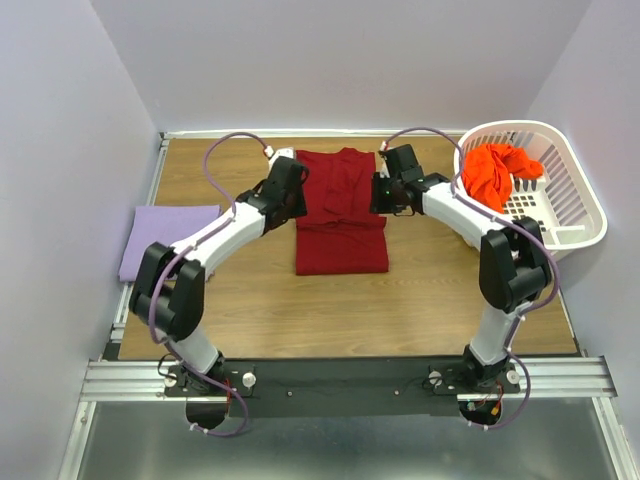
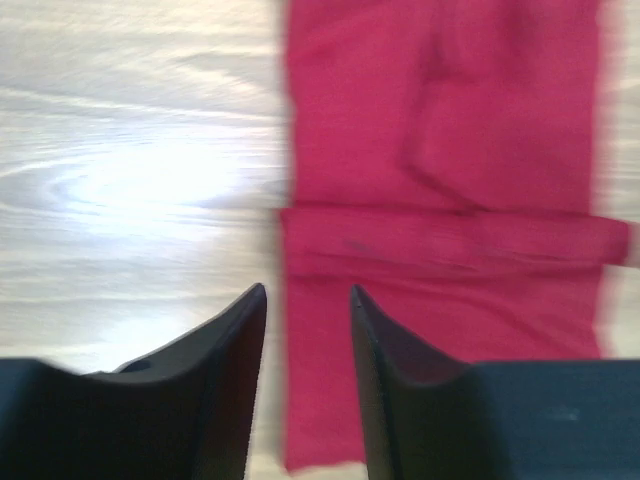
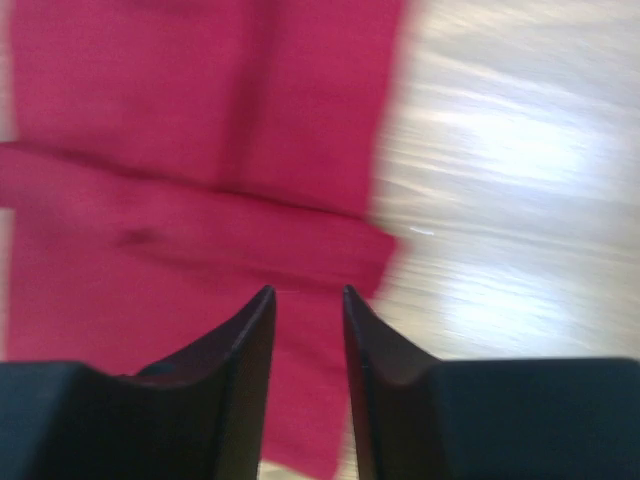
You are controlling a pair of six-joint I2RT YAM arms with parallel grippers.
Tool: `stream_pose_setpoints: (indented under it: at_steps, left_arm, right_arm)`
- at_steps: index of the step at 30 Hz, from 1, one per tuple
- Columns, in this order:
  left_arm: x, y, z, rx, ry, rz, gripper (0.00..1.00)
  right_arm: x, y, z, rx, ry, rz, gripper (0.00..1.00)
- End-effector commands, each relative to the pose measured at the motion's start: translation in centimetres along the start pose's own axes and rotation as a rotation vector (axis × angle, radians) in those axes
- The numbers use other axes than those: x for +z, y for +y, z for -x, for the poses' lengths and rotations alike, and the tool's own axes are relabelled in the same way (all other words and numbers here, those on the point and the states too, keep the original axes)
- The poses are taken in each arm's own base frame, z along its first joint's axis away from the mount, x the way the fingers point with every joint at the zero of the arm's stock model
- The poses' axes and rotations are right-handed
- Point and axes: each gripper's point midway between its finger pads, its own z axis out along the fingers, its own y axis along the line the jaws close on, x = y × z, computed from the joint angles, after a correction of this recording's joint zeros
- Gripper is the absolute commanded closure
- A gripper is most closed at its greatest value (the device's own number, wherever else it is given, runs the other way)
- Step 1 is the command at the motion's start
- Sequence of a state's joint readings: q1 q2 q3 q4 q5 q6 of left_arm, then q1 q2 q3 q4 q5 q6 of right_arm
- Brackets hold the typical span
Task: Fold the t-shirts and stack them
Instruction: Fold the tshirt
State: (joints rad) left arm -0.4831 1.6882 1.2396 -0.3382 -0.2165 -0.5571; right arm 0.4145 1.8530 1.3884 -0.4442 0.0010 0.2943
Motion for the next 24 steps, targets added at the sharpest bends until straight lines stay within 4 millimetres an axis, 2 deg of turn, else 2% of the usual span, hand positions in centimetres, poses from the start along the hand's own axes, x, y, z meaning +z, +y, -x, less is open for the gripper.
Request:
stream_pose_setpoints:
  at_steps: [1,2,3,5,6,7,11,16,20,24]
  left_arm:
    - [-2.0,-2.3,-2.4,0.005,-0.014,-0.029,0.61]
    - [-2.2,-4.1,-3.6,0.028,-0.006,-0.070,0.65]
    - [-2.1,-4.6,-4.6,0.037,0.012,-0.084,0.72]
    - [-1.6,-5.4,-6.9,0.056,0.062,-0.099,0.77]
    - [-1.3,-6.1,-8.7,0.081,0.103,-0.110,0.79]
    - [-1.1,-6.4,-9.6,0.088,0.125,-0.115,0.82]
    - [-0.3,-6.6,-14.0,0.122,0.225,-0.115,0.84]
    - [0.0,-4.9,-17.3,0.142,0.309,-0.093,0.85]
    - [-0.1,-3.9,-19.0,0.158,0.354,-0.089,0.85]
    - [-0.5,-3.3,-20.0,0.167,0.384,-0.097,0.86]
  right_arm:
    - [-1.1,5.9,0.8,-0.057,-0.059,0.208,0.65]
    - [-0.6,6.6,0.7,-0.057,-0.060,0.232,0.68]
    - [-0.4,7.6,0.2,-0.065,-0.047,0.268,0.75]
    - [0.2,8.5,-0.3,-0.062,-0.033,0.297,0.81]
    - [0.8,8.8,-0.5,-0.063,-0.027,0.308,0.83]
    - [1.1,9.4,-1.0,-0.069,-0.015,0.326,0.86]
    - [2.5,10.0,-2.0,-0.069,0.017,0.346,0.88]
    - [4.0,10.3,-3.9,-0.070,0.073,0.362,0.88]
    - [5.0,10.2,-5.3,-0.069,0.104,0.357,0.88]
    - [4.9,10.1,-6.1,-0.064,0.122,0.359,0.88]
